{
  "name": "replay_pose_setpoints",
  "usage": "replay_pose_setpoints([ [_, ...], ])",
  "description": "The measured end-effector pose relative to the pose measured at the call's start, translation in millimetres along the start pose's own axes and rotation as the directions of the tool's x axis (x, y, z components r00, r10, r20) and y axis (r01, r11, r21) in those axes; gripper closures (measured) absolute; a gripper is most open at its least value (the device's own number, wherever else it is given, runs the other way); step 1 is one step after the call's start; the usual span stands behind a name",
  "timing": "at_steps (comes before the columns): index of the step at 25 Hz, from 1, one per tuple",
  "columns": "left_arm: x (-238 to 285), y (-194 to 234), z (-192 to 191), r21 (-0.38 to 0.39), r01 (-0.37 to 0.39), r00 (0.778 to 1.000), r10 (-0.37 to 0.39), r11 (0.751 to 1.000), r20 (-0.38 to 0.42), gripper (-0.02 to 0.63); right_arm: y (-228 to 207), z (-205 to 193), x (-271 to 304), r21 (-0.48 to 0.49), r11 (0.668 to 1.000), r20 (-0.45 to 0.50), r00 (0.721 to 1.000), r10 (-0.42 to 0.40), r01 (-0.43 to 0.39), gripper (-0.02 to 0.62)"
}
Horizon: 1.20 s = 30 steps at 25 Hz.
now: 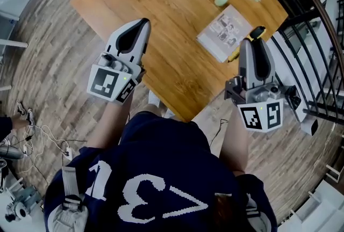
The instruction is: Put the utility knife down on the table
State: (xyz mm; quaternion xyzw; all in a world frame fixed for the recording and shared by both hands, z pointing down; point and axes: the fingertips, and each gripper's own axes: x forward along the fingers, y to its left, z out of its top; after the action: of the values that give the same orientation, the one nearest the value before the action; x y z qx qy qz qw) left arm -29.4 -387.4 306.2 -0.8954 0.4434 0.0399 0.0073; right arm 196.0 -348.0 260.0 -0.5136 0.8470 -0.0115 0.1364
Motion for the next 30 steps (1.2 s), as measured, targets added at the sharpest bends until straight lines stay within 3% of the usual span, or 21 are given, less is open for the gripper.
replay_pose_setpoints([
  [6,20,16,-48,-0.045,0.036,0.997,-0.039,0.998,-0.062,0.588,-10,-79,25,0.036,0.998,-0.166,0.985,-0.039,0.046,0.474],
  [12,29,17,-105,-0.047,0.070,0.984,-0.076,0.996,-0.162,0.589,-17,-188,22,0.072,0.993,-0.383,0.922,-0.063,0.098,0.474],
  [16,27,17,-141,-0.078,0.083,0.970,-0.098,0.994,-0.220,0.589,-23,-262,6,0.097,0.982,-0.541,0.837,-0.082,0.160,0.474],
  [25,17,16,-191,-0.134,0.094,0.942,-0.132,0.987,-0.308,0.588,-32,-385,-39,0.057,0.957,-0.789,0.600,-0.131,0.285,0.474],
  [28,17,16,-198,-0.145,0.100,0.938,-0.142,0.984,-0.317,0.589,-35,-399,-46,0.022,0.954,-0.821,0.550,-0.154,0.300,0.472],
  [30,19,15,-200,-0.144,0.106,0.936,-0.148,0.984,-0.320,0.589,-37,-402,-47,0.019,0.953,-0.828,0.538,-0.155,0.303,0.469],
])
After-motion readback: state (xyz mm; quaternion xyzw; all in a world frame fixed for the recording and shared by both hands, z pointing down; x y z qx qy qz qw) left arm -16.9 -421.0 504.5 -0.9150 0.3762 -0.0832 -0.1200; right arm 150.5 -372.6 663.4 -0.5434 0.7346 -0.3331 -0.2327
